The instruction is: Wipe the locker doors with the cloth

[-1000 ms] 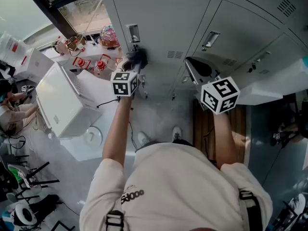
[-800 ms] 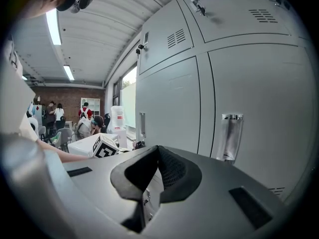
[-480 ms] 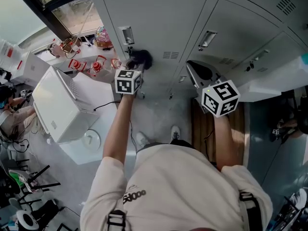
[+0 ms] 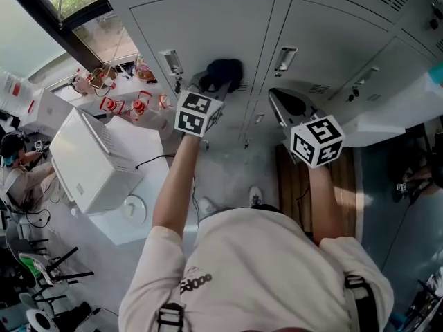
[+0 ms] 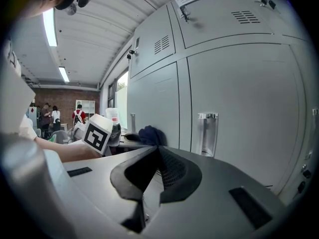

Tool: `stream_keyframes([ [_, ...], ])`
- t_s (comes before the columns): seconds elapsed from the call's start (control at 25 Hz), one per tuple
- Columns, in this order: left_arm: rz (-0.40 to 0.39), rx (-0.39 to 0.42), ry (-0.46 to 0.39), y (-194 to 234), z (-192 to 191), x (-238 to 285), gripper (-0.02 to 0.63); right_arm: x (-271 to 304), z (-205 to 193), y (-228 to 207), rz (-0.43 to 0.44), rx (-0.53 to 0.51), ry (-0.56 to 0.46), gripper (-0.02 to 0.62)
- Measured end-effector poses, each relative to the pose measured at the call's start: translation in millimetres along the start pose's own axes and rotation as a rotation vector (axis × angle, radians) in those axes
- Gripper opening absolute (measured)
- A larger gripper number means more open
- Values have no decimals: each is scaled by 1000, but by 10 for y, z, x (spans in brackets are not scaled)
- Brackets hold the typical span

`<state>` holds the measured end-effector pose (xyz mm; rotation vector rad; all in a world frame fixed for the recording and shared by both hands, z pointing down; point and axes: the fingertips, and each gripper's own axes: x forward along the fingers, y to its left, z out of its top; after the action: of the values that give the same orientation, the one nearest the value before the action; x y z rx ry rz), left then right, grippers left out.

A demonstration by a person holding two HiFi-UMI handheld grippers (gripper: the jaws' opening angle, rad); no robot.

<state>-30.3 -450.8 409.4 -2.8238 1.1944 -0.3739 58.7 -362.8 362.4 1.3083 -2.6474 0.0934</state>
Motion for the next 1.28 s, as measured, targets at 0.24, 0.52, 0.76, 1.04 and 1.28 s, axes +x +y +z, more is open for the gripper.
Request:
stream_keyframes([
  [0.24,-25,75,-143,-79,872,-47,95,-30,126,-39,2,-4,-33,9],
  [0.52,144,140,-268,554,1675,-737,95,30,263,63,31,-4,-73,9],
  [0.76,185,102,-170,740,1094,-808,94,177,236,236,69,11,-72,9],
  [1.04,130,-21,32,578,-71,-493,94,174,120,289,85,12,-42,9],
  [1.28,148,-5,99,512,-249,-408,94,70,22,145,67,16,-22,9],
])
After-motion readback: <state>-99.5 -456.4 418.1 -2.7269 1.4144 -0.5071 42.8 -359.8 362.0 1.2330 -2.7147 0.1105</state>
